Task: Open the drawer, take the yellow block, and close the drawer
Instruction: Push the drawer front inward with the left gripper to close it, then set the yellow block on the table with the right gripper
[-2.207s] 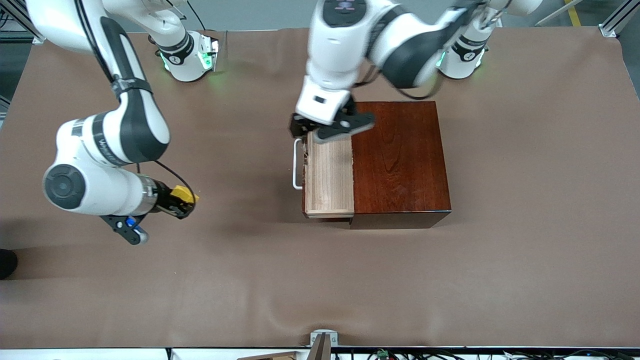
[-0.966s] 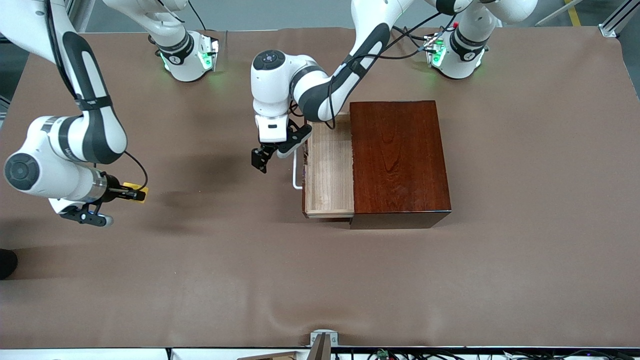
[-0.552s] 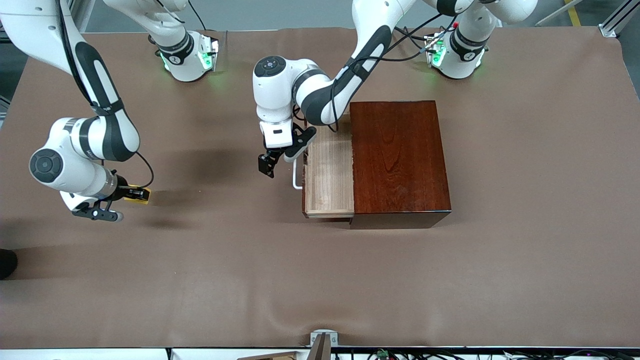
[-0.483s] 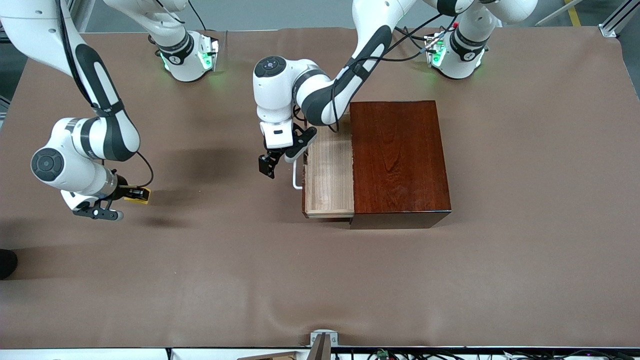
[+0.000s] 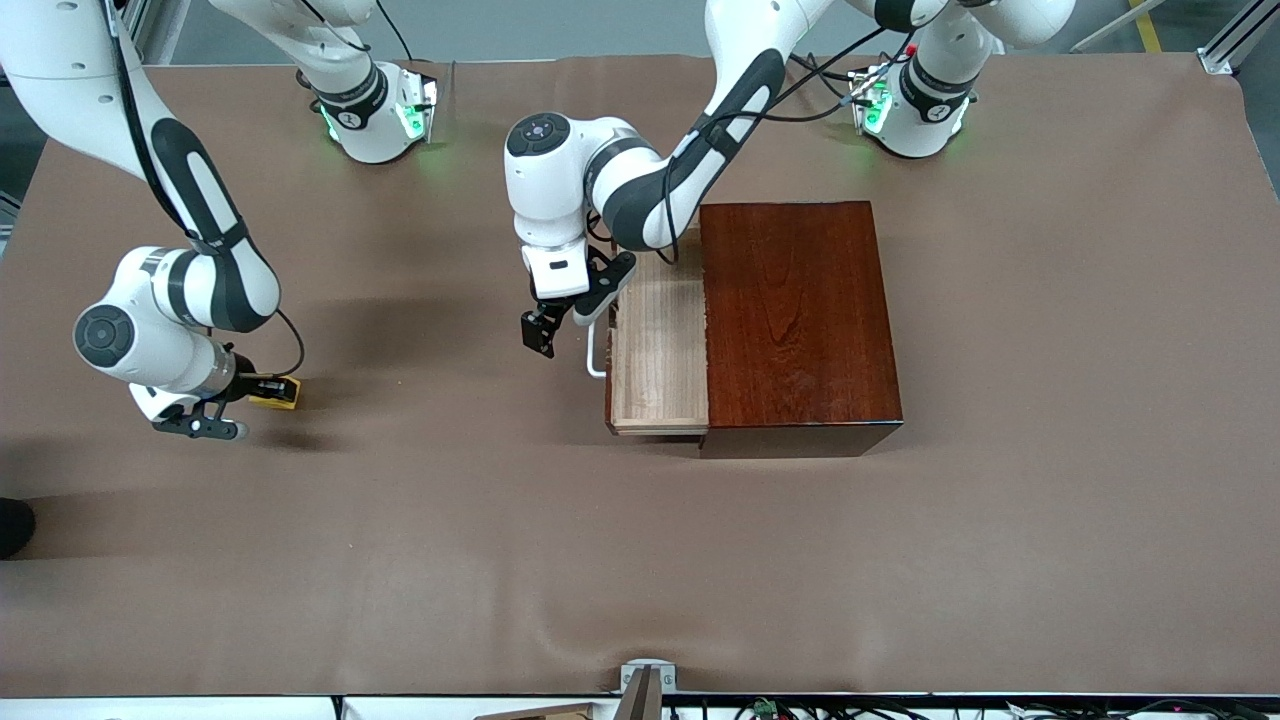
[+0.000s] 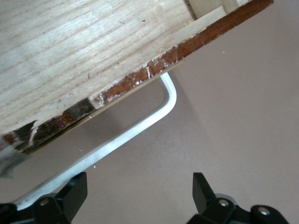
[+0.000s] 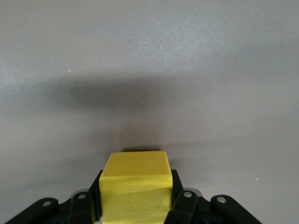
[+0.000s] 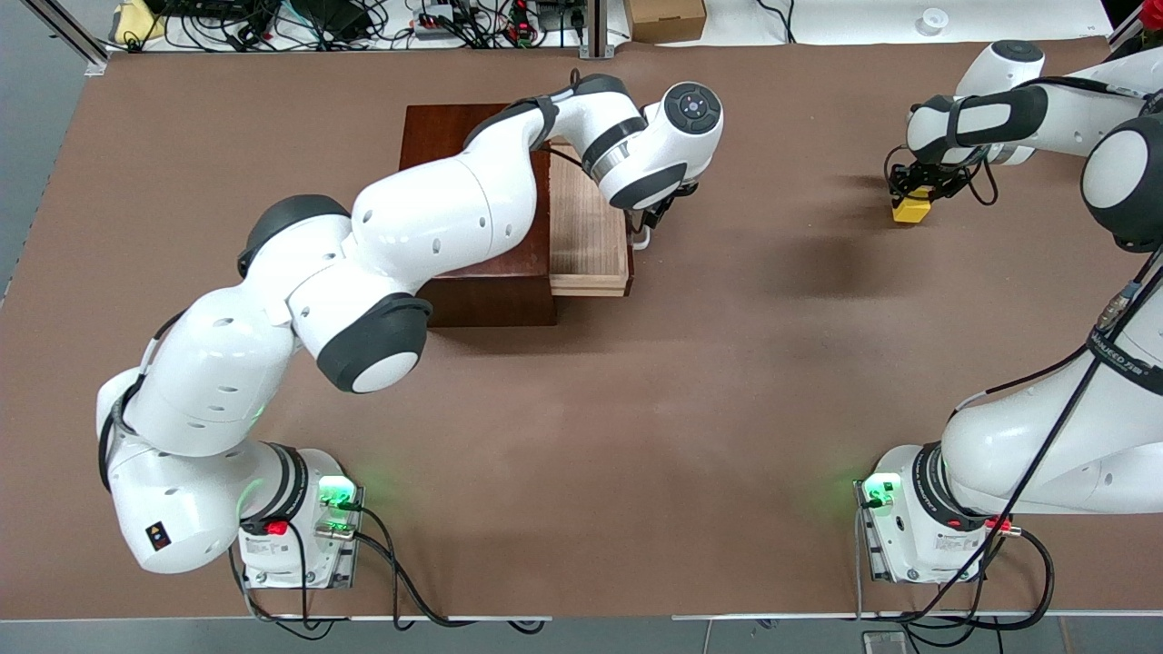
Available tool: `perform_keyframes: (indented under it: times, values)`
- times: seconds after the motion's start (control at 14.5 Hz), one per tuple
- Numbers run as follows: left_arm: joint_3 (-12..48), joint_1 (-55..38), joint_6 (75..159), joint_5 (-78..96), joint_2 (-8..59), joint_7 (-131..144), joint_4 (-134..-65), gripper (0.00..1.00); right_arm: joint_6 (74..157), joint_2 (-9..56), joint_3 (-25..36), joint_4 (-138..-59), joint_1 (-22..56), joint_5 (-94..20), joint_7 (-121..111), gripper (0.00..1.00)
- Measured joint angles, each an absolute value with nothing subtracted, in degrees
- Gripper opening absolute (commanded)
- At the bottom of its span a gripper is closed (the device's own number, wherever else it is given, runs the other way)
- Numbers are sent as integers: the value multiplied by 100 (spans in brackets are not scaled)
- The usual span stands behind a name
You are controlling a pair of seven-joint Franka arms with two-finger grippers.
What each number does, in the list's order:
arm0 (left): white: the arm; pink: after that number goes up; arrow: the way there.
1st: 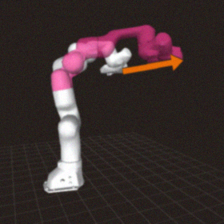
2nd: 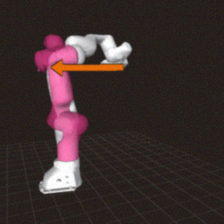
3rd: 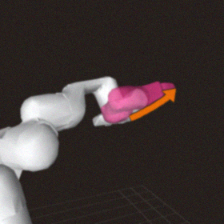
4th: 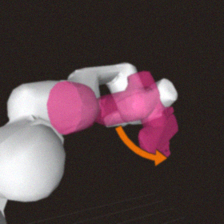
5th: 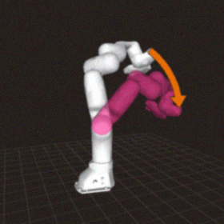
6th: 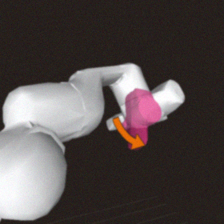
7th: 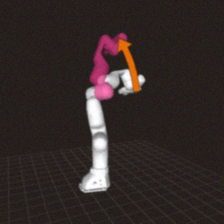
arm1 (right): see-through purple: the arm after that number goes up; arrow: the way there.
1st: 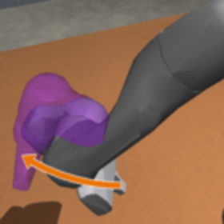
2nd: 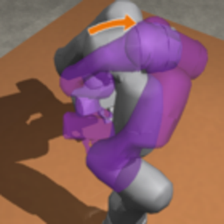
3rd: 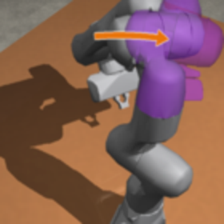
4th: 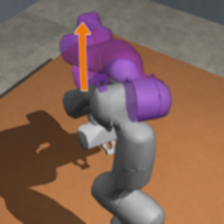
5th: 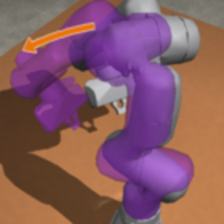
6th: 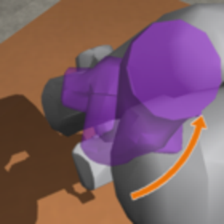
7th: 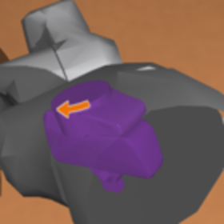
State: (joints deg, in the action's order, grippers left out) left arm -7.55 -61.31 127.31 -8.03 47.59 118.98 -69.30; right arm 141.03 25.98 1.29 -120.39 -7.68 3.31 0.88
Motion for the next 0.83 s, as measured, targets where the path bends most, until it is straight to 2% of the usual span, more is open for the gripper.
perform_keyframes:
  times: [0.07, 0.14, 0.21, 0.28, 0.62, 0.83]
  values:
    - [-763, -6131, 12661, -803, 4759, 11898, -6917, 100, 14139, 2628, 124, -12054, -768, 331, 86, 47]
    - [-772, -6131, 12550, -803, 4759, 11898, -6893, 100, 14163, 2638, 124, -12060, -768, 331, 85, 60]
    - [-783, -6130, 12449, -803, 4758, 11898, -6871, 100, 14174, 2638, 125, -12061, -769, 331, 85, 91]
    - [-789, -6128, 12368, -803, 4758, 11898, -6846, 100, 14177, 2640, 124, -12064, -769, 331, 85, 100]
    - [-833, -6114, 11969, -803, 4751, 11890, -6772, 100, 14112, 2628, 79, -12016, -768, 331, 85, 100]
    - [-857, -6095, 11649, -803, 4749, 11890, -6703, 100, 13485, 2500, -31, -11648, -766, 331, 86, 100]
